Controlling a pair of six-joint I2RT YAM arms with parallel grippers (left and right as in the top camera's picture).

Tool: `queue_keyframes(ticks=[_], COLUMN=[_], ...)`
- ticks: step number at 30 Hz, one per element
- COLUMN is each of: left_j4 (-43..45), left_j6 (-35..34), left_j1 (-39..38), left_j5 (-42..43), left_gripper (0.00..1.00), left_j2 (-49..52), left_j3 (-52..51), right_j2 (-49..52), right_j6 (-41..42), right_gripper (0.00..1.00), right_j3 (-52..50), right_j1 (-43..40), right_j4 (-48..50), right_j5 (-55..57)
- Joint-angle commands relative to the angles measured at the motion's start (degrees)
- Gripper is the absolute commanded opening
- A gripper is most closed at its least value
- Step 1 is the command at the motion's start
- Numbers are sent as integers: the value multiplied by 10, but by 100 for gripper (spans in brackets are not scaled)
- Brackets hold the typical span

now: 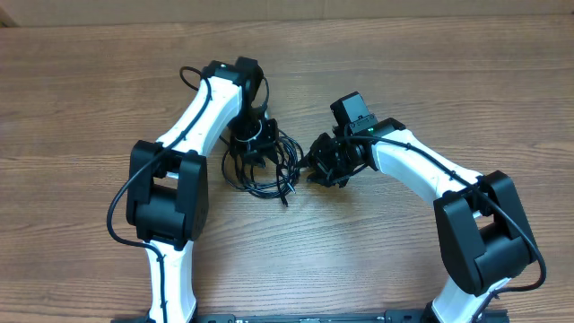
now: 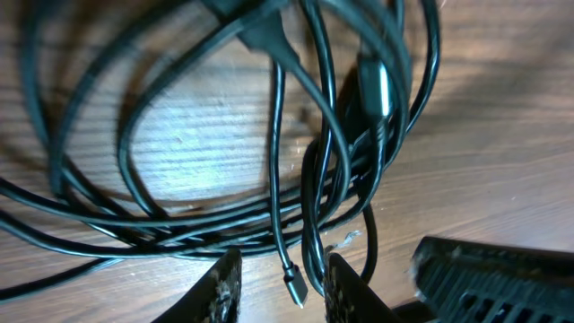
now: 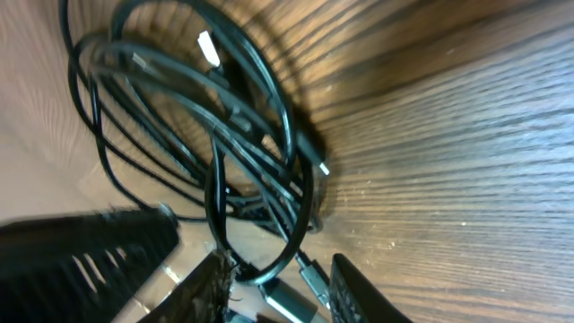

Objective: Untangle cables

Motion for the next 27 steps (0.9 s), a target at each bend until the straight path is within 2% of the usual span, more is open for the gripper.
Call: queue_keyframes(ticks=[1, 5, 9, 12, 20, 24, 27], left_j4=[0, 2, 17, 42, 95, 102, 111], left_j6=[-8, -10, -66, -90, -104, -104, -104], left_j1=[-7, -8, -9, -10, -22, -23, -22], left_j5=[13, 21, -16, -14, -13, -13, -14], left_gripper=[31, 31, 32, 32, 32, 31, 25], left_j2=[-5, -5, -5, -5, -5, -5, -5], left_j3=[-15, -18, -20, -26, -64, -66, -66], right_j2=[-5, -5, -5, -5, -5, -5, -5], right_j6=[26, 41, 71, 78, 82, 82, 82], right_gripper=[30, 25, 26, 24, 24, 16, 8], right_j3=[-6, -18, -50, -60, -60, -60, -60], right_j1=[3, 3, 14, 26, 47, 47, 47], right_j4=[1, 6, 56, 93, 104, 104, 104], right_j5=[33, 34, 40, 40, 35, 32, 31])
